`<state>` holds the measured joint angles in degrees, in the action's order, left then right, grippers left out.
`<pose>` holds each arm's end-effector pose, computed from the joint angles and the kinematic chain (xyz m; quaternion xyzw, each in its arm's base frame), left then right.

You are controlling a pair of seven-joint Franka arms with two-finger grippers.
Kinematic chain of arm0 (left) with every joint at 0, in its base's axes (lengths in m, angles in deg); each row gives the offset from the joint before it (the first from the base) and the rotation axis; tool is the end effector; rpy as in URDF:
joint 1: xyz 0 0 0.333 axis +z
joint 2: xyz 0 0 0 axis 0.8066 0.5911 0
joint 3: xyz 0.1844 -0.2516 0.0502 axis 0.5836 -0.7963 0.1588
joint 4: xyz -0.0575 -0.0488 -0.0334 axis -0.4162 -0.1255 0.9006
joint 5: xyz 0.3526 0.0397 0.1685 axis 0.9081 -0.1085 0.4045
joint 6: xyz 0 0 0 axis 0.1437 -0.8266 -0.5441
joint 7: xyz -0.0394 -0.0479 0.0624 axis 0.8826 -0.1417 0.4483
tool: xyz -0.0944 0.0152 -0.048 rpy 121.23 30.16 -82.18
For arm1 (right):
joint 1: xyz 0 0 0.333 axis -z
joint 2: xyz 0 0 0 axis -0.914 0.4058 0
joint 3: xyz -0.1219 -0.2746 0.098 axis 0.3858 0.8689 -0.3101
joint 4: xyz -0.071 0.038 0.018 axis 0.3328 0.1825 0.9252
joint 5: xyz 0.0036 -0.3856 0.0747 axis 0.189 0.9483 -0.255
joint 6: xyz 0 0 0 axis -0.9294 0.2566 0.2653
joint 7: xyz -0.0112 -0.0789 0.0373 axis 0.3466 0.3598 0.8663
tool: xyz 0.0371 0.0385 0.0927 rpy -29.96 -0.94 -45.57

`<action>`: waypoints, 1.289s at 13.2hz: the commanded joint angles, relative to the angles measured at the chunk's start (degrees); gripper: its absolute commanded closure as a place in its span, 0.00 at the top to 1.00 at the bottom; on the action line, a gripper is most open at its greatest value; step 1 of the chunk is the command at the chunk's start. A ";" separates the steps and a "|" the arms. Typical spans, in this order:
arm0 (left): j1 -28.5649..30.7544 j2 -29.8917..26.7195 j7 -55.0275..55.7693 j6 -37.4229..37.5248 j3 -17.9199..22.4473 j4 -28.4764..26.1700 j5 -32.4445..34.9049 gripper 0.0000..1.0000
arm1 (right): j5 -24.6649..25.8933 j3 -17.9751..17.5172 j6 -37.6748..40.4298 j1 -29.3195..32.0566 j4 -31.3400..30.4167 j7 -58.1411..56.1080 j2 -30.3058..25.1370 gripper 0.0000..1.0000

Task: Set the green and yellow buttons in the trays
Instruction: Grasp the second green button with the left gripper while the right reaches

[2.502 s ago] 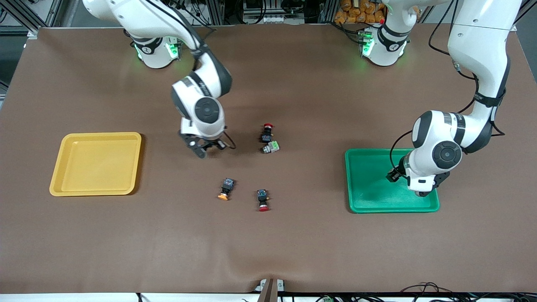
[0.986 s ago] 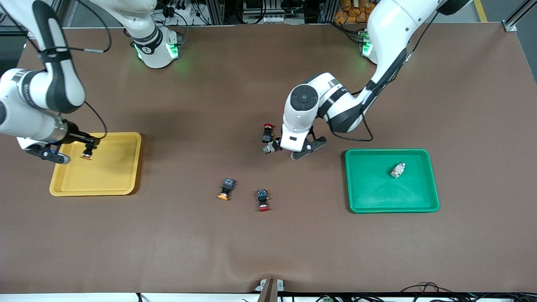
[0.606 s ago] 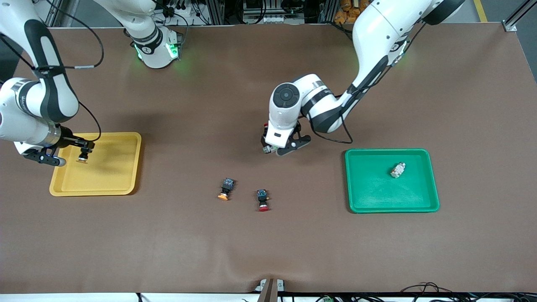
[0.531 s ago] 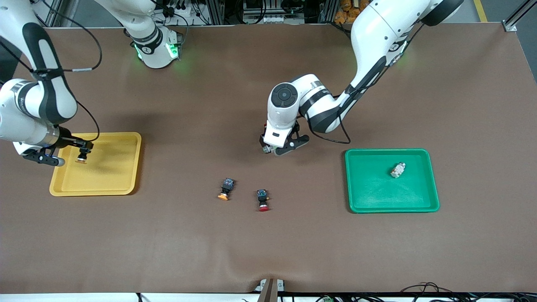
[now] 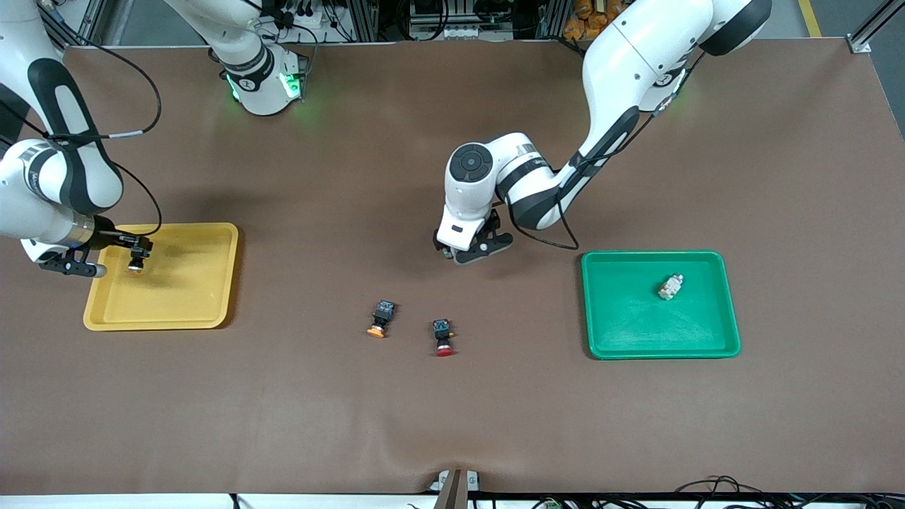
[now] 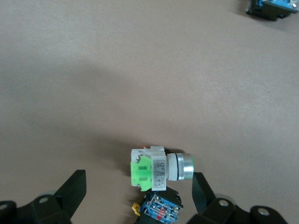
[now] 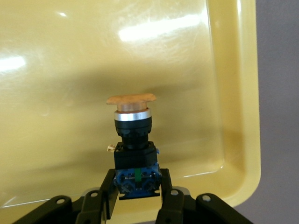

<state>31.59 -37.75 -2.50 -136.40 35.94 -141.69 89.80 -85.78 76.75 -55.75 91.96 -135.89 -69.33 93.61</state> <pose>0.4625 -0.5075 0.2185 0.9822 0.1864 0.0042 0.0211 0.4939 -0.2410 0.2084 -0.9922 0.0882 0.0876 0.0118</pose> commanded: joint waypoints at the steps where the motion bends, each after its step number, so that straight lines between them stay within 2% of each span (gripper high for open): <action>1: -1.64 3.28 1.24 -1.19 0.42 3.08 2.44 1.00 | -1.66 -1.46 -0.14 1.61 0.69 -1.91 1.00 0.20; 2: -2.09 3.72 1.33 -1.27 0.51 3.18 2.45 1.00 | -1.58 -1.46 -0.14 1.61 0.69 -1.91 1.00 0.29; 3: -2.35 3.99 1.33 -1.27 1.29 3.44 2.62 1.00 | -1.66 -1.46 0.13 1.44 0.78 -1.82 1.00 0.54; 4: -2.88 4.17 1.41 -1.36 1.65 3.53 2.62 1.00 | -1.66 -1.46 0.39 1.09 0.78 -1.73 0.92 0.56; 5: -3.40 4.34 1.41 -1.36 2.08 3.53 2.62 1.00 | -1.66 -1.46 0.48 1.17 0.78 -1.64 0.91 0.63; 7: -3.50 4.87 1.24 -1.88 2.88 3.88 2.62 1.00 | -1.66 -1.54 0.83 1.08 1.04 -1.38 0.65 0.64; 8: -3.50 5.22 1.33 -2.15 2.88 4.23 2.62 1.00 | -1.66 -1.63 3.53 0.74 1.91 -1.29 0.30 0.64; 10: -3.58 5.40 1.76 -2.15 2.88 4.76 2.62 1.00 | -2.10 -1.63 15.09 -0.14 8.83 -1.11 0.12 0.64; 12: -3.58 5.66 1.77 -2.15 2.88 4.76 2.62 1.00 | -2.45 -1.63 22.25 -1.55 13.51 -0.85 -0.66 0.64; 15: -4.37 6.89 1.86 -2.15 2.97 5.37 2.54 1.00 | -3.50 -1.72 24.21 -5.32 14.75 4.05 -3.04 0.64; 17: -4.81 7.33 1.85 -2.15 3.06 5.46 2.62 1.00 | -7.63 -1.63 24.73 -9.27 15.72 7.30 -3.13 0.67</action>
<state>27.88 -32.08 -2.26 -138.36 38.46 -138.41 90.78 -90.99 74.85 -32.20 85.92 -120.86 -65.62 91.02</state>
